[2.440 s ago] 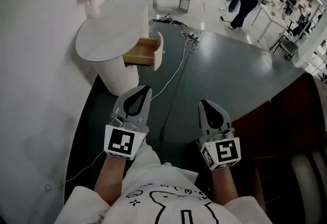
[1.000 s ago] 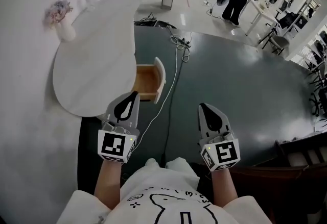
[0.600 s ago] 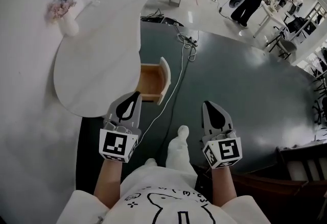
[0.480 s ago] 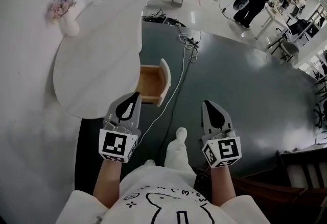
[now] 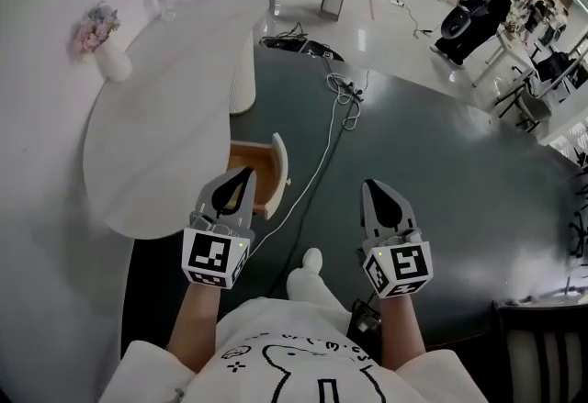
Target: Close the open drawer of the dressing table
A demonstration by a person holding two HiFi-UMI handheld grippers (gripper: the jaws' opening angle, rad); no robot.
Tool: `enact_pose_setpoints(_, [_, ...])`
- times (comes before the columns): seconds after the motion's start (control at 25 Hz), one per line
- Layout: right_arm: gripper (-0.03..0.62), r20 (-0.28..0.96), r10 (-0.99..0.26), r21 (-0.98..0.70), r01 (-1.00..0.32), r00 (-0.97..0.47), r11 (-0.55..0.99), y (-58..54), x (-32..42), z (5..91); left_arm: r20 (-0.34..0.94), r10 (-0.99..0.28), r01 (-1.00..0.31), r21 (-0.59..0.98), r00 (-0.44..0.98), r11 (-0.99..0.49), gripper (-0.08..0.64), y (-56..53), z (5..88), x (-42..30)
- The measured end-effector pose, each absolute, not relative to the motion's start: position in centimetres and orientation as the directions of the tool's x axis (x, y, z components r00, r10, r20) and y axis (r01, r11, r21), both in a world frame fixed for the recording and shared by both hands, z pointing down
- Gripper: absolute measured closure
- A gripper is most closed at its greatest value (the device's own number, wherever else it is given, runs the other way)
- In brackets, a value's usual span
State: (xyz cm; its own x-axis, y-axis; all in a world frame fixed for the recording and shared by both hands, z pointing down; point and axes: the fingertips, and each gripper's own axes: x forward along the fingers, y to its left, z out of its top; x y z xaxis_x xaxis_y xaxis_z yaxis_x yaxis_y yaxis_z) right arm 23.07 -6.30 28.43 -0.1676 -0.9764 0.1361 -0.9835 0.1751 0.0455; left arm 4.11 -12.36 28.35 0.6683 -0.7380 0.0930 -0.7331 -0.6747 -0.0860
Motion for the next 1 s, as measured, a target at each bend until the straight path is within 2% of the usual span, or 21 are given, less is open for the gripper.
enact_pose_setpoints(0.28, [0.597,0.186,-0.956,-0.006,-0.973,-0.227,0.230,-11.4,29.3,30.7,0.200,-0.754,-0.767,-0.019,0.626,-0.641,0.541,-16.4,31.7,10.5])
enact_pose_setpoints(0.48, [0.597,0.248,-0.930,-0.050,-0.962,-0.272,0.268,-13.0,30.6,33.8,0.289,-0.737,-0.765,-0.021,0.611,-0.643,0.541,-16.9,35.3,12.7])
enact_pose_setpoints(0.8, [0.597,0.330,-0.903,-0.103,-0.961,-0.275,0.255,-12.1,27.3,39.0,0.443,-0.646,-0.734,0.043,0.622,-0.677,0.541,-15.0,42.8,12.5])
enact_pose_setpoints(1.0, [0.595,0.393,-0.882,-0.132,-0.965,-0.262,0.228,-11.5,24.4,43.4,0.483,-0.582,-0.695,0.080,0.654,-0.715,0.541,-13.5,46.5,11.3])
